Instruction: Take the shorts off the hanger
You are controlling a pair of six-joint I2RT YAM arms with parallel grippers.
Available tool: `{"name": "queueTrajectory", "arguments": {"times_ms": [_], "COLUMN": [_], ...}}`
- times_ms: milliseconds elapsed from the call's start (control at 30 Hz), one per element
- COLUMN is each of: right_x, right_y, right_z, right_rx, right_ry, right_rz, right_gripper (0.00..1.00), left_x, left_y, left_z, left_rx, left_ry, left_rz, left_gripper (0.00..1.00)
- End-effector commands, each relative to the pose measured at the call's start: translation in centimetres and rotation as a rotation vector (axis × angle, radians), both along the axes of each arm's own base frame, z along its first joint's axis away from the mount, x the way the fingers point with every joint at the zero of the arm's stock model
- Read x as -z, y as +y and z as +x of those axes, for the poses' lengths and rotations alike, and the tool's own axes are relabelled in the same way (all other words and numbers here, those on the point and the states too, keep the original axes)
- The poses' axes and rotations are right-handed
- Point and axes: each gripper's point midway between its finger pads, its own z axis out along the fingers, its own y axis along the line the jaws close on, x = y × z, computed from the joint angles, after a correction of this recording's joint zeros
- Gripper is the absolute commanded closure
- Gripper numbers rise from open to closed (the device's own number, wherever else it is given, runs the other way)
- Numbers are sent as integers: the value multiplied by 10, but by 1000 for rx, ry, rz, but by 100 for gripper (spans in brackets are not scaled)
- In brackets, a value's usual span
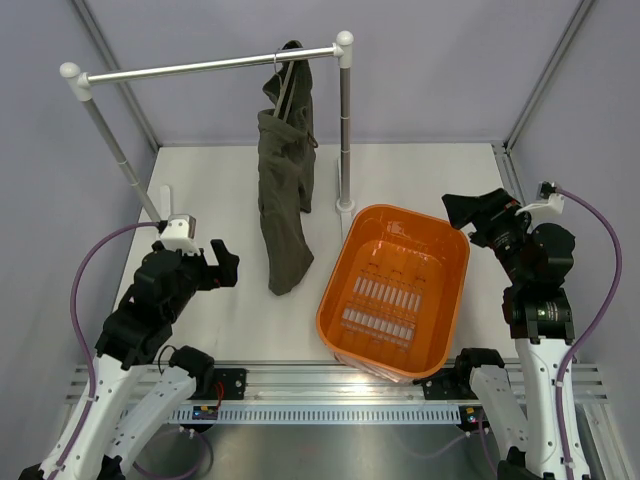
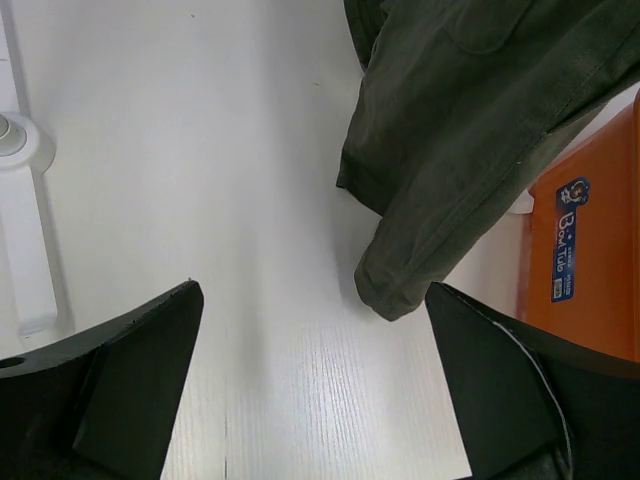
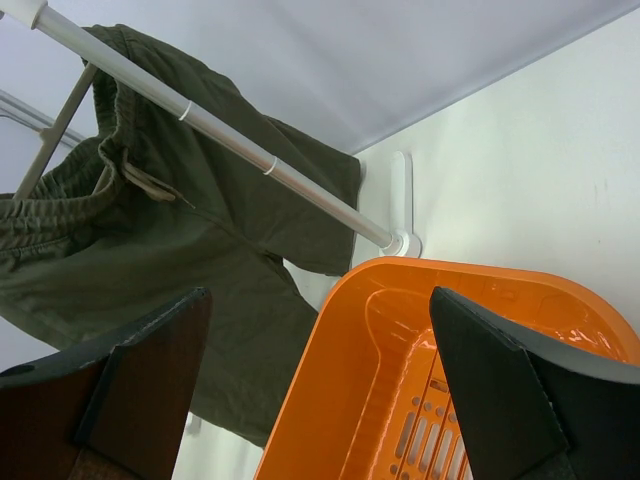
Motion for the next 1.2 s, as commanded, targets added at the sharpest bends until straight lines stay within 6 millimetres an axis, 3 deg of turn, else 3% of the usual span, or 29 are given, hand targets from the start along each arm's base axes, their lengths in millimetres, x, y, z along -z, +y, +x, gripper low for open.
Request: {"name": "queueTrajectory", "arguments": {"times_ms": [0,100,233,333,367,433,467,567,600,667,700,733,833,867,900,933,967,1133,1167], "right_x": [-6,-5,-5,-1,0,2,3,3,3,4,5,5,4,3,2,1,0,1,2], "right_y": [-3,-5,-4,-2,-1,0,1,4,5,6,6,7,9,10,11,12,13,13,13], "right_z": [-3,-6,-9,-8,-8,-9,-9,-11,-11,-13,-13,-13,-14,-15,-16,-17,-18,-22,-23], "right_rx": [11,19,12,-5,-16,-23,-26,-41,-47,-55,-56,-59,-71,-78,-83,-87,-90,-88,-88], "right_ry": [-25,-17,-22,0,1,16,17,12,12,14,16,16,16,16,15,13,9,-3,1], "right_rz": [-28,-41,-60,-72,-78,-78,-78,-71,-69,-66,-66,-64,-56,-50,-48,-46,-45,-42,-39], "right_gripper": [1,1,0,1,1,1,0,0,0,1,1,0,1,1,0,1,1,1,1], "left_x": [-13,-20,-60,-108,-135,-162,-195,-236,-264,-275,-298,-296,-321,-313,-313,-326,-318,-328,-341], "left_y": [1,3,4,2,4,3,4,-5,-7,-20,-22,-34,-55,-66,-73,-76,-83,-103,-103], "left_z": [4,5,10,15,13,24,21,38,37,57,58,74,88,107,114,114,130,151,149], "left_rx": [-16,-26,-49,-54,-59,-68,-69,-47,-35,-12,-1,31,118,138,161,181,183,242,248], "left_ry": [-50,-64,-139,-236,-291,-332,-399,-479,-541,-540,-596,-583,-634,-603,-599,-622,-597,-623,-647], "left_rz": [-21,-16,-57,-102,-123,-126,-149,-160,-183,-182,-195,-183,-172,-149,-143,-147,-132,-128,-138], "left_gripper": [1,1,1,1,1,1,1,1,1,1,1,1,2,3,4,5,7,8,10]}}
